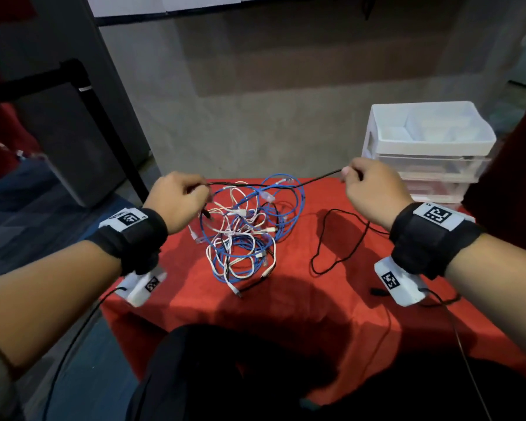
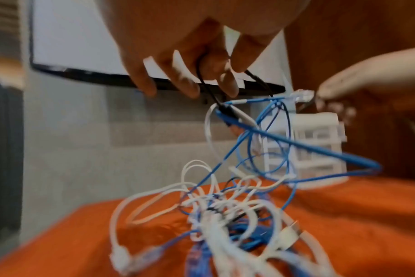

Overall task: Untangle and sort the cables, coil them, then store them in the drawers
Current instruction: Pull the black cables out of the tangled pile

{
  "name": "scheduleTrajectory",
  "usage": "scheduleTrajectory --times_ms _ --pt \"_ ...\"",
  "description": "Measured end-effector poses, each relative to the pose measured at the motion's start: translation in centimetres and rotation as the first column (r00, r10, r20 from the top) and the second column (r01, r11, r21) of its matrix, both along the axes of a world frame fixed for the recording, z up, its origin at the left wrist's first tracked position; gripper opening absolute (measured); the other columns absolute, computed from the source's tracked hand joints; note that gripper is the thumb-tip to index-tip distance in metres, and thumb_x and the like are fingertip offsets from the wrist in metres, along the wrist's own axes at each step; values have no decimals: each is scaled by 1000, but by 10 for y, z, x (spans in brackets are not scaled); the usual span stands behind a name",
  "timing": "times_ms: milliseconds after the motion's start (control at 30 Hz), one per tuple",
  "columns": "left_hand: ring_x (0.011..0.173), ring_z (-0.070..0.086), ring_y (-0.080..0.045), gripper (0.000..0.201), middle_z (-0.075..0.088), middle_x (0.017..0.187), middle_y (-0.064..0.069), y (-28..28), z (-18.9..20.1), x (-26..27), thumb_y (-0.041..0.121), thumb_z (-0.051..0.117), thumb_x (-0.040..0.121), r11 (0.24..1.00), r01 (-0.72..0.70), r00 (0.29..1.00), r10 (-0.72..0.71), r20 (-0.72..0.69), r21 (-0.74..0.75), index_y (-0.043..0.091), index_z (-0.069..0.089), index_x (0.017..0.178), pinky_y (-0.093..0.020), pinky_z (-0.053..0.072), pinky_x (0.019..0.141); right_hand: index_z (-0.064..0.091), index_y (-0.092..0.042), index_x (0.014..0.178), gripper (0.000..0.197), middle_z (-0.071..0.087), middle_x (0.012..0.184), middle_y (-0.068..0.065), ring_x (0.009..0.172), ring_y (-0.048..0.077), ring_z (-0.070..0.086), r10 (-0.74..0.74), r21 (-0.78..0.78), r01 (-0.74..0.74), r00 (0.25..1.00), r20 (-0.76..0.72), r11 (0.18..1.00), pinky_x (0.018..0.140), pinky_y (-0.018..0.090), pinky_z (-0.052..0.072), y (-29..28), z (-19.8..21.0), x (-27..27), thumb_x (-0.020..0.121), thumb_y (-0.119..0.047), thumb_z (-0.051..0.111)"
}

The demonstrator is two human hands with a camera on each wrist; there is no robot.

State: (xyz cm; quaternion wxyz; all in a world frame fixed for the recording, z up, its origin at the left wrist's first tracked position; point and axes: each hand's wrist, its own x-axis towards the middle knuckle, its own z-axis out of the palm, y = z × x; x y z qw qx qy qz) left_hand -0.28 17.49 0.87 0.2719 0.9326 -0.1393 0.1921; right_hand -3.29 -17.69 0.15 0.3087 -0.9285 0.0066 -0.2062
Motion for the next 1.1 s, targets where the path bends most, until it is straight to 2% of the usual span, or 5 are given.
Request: scheduleTrajectory --times_ms 100,300,400,533,1100 --pt "52 58 -15 18 55 67 -11 -16 3 -1 16 57 91 781 -77 942 -146 -301 -620 11 69 78 -34 48 71 67 -11 85 28 69 77 9 78 33 64 61 -25 -65 991 -119 998 71 34 51 1 -6 -3 100 -28 50" --pt "42 24 -10 17 31 52 7 -41 23 -6 22 49 94 634 -309 804 -224 -551 -709 15 63 89 -20 27 45 63 -20 83 28 67 77 0 74 28 64 78 244 -73 997 -15 967 71 36 50 2 -6 5 100 -29 44" --pt "60 53 -19 38 56 67 0 -50 23 -9 43 48 85 841 -114 684 -319 -656 -528 13 68 97 -31 44 65 62 -18 80 29 65 73 1 66 25 62 166 251 -133 980 -114 959 66 37 50 6 -5 -1 103 -22 45" --pt "130 52 -29 67 55 139 -9 -70 -7 -8 58 56 90 986 -20 975 57 -215 167 19 46 144 -39 40 111 64 -14 83 26 65 69 1 62 24 59 188 238 -167 980 -68 957 59 34 49 6 12 -6 101 -18 45" --pt "85 65 -21 39 71 91 0 -52 -63 61 67 61 86 987 32 982 -2 -191 157 32 67 101 -32 50 79 65 -22 76 27 48 61 -2 45 8 37 -192 443 102 968 162 890 40 22 26 -109 102 -6 96 -30 49"
